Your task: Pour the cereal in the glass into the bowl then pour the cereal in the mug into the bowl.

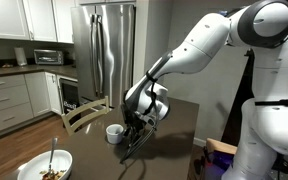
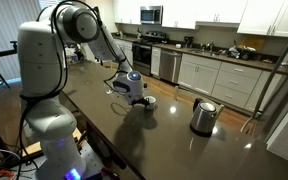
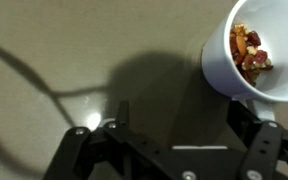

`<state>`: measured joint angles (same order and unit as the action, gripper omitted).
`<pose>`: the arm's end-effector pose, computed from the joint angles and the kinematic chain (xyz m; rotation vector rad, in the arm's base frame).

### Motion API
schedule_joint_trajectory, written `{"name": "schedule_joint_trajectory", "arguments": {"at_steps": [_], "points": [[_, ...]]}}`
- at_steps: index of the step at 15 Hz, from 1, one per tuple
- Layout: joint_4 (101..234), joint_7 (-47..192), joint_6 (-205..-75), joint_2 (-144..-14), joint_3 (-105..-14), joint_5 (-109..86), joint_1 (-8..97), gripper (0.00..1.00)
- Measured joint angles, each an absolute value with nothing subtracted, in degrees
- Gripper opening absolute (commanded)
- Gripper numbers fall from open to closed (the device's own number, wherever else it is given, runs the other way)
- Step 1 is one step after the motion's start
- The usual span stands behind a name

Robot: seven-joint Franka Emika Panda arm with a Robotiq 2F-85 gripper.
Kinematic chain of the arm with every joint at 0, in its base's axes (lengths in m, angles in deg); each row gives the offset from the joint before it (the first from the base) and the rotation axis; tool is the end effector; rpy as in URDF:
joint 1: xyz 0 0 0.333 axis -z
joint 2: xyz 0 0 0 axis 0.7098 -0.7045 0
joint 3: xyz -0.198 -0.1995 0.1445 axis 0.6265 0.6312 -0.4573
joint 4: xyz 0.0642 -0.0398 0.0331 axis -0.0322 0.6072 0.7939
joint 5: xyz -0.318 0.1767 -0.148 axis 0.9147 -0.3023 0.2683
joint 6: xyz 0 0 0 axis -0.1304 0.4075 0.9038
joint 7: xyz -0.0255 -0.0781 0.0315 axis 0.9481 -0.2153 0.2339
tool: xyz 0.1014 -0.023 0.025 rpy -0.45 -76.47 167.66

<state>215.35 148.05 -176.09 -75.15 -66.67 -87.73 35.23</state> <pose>0.4720 0.0457 0.2220 -0.9687 2.5123 0.1633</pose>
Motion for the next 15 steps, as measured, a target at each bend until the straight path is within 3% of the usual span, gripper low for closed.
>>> {"name": "schedule_joint_trajectory", "arguments": {"at_steps": [15], "points": [[216.56,148.41,-182.33,-75.17,-63.86,-87.57,35.34,1.0]]}}
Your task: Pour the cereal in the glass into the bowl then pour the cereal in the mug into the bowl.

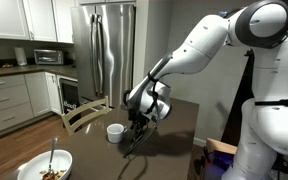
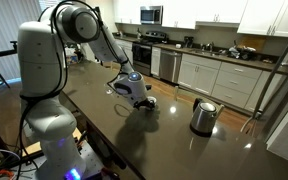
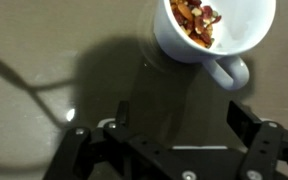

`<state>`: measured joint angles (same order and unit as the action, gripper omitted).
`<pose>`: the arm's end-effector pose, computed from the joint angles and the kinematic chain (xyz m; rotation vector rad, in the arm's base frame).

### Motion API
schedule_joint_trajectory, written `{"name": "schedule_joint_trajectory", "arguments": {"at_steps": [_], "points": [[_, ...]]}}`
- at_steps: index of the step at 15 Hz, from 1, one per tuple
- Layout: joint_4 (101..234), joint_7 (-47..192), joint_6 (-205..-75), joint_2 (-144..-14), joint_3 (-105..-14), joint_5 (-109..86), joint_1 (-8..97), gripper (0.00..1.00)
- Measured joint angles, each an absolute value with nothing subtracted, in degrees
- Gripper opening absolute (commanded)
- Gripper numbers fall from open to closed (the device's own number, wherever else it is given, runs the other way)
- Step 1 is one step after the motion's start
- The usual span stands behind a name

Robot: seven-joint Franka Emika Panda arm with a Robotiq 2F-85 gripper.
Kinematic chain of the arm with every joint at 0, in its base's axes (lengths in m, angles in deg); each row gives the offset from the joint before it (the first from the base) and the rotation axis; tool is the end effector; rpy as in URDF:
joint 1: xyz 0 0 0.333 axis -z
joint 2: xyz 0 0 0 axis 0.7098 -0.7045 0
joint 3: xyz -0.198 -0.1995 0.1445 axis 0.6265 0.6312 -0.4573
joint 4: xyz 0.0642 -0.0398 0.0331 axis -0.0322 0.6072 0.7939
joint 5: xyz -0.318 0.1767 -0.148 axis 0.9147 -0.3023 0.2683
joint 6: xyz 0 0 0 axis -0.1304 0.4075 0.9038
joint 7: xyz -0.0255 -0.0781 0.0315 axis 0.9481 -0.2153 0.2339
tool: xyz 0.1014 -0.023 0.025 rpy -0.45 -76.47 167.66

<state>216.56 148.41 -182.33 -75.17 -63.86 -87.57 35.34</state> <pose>0.4674 0.0075 0.2246 -0.8740 2.5554 -0.0053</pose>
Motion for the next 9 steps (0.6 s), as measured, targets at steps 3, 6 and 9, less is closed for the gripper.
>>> {"name": "schedule_joint_trajectory", "arguments": {"at_steps": [3,6,9], "points": [[217.28,148.41,-184.19,-75.19,-62.61,-86.61,35.32,1.0],[217.25,147.99,-184.31,-75.17,-62.17,-85.53,35.76,1.0],[216.7,146.98,-183.7,-75.04,-62.18,-84.14,36.6,1.0]]}}
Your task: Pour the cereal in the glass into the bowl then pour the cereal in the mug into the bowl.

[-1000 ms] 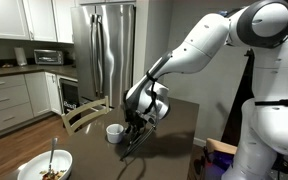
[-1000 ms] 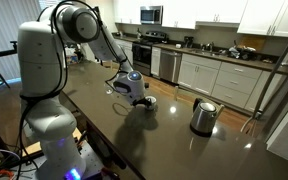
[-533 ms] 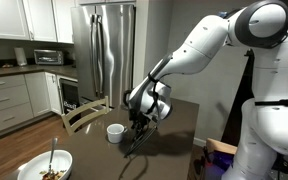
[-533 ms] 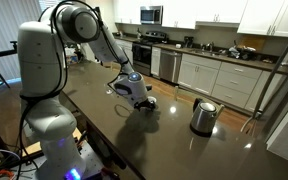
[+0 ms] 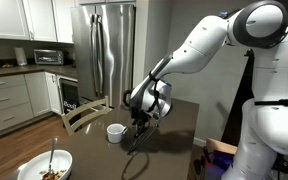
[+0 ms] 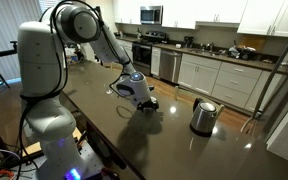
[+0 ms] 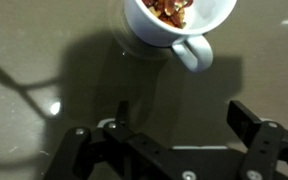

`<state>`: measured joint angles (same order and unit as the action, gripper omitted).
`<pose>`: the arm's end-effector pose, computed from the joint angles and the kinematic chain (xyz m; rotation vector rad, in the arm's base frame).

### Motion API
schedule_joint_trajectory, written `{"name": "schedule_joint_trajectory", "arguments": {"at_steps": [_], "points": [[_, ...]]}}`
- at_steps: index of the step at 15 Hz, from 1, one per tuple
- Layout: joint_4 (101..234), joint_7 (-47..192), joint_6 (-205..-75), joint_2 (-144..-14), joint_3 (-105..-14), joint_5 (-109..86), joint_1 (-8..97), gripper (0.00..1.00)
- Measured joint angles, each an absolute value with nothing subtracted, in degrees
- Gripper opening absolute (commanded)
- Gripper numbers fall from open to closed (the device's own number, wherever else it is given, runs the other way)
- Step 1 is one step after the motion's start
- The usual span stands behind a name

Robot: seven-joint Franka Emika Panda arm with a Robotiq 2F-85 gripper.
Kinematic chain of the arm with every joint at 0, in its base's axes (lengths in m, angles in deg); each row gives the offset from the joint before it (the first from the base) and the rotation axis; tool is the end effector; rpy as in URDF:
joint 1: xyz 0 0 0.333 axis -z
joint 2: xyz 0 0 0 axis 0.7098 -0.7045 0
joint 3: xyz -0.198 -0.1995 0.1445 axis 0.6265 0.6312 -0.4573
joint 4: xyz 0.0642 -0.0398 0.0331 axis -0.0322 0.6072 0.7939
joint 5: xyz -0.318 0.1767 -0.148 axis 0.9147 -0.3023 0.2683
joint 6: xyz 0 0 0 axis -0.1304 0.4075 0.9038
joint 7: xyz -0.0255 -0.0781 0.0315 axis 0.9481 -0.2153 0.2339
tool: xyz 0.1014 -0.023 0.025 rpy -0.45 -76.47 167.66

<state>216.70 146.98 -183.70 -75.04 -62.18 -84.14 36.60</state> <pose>0.4708 -0.0173 0.2296 -0.9129 2.5432 -0.0870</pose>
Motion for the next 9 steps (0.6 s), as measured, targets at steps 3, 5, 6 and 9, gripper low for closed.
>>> {"name": "schedule_joint_trajectory", "arguments": {"at_steps": [3,5,6,9], "points": [[215.4,143.14,-180.73,-74.35,-61.98,-83.92,37.78,1.0],[214.06,139.61,-177.21,-73.86,-61.81,-84.21,39.24,1.0],[213.36,137.73,-175.12,-73.71,-61.67,-84.67,40.09,1.0],[211.75,132.06,-168.2,-73.64,-61.29,-87.15,42.72,1.0]]}}
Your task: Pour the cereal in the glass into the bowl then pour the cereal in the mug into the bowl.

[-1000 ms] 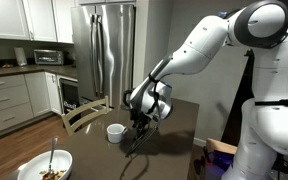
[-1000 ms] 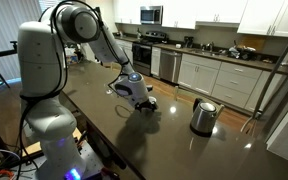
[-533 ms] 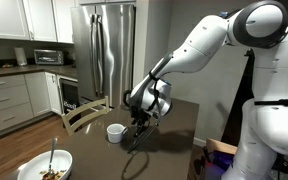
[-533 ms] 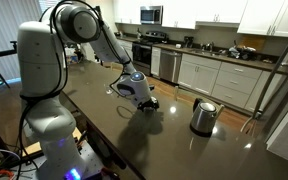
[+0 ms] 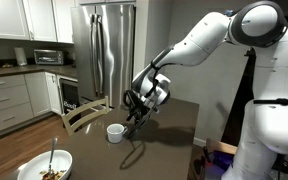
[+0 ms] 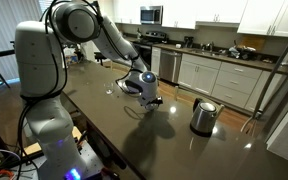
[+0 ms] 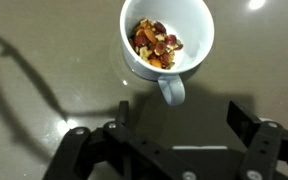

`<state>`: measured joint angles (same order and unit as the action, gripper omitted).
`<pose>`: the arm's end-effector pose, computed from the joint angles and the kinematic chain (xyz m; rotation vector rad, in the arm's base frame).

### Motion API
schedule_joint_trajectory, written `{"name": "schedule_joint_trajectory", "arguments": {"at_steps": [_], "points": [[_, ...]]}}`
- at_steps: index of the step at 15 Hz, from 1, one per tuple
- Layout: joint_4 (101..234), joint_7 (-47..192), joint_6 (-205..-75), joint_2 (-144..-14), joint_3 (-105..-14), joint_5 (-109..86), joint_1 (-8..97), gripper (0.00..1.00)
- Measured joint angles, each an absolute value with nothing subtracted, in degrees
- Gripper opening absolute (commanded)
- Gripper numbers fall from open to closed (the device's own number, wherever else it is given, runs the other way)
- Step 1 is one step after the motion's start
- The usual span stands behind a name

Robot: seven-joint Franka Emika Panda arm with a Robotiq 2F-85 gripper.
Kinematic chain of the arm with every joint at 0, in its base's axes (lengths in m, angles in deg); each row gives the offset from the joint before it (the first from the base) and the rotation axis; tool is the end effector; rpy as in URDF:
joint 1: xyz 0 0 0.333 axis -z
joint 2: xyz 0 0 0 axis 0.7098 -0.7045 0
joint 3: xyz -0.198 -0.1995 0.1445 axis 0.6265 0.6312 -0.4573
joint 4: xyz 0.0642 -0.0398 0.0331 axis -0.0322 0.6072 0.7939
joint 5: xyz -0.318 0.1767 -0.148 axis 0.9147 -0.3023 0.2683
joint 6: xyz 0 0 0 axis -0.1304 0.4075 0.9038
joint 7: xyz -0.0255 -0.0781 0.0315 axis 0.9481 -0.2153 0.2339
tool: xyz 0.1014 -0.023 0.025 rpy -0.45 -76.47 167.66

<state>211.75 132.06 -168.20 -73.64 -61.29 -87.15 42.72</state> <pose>0.4978 -0.0448 0.2477 -1.0749 2.3679 0.1150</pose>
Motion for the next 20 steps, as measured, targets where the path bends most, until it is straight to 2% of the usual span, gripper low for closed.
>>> {"name": "schedule_joint_trajectory", "arguments": {"at_steps": [7,20], "points": [[210.97,124.08,-154.07,-75.89,-60.61,-91.88,45.78,1.0],[206.05,115.67,-148.14,-82.39,-60.71,-96.11,45.68,1.0]]}}
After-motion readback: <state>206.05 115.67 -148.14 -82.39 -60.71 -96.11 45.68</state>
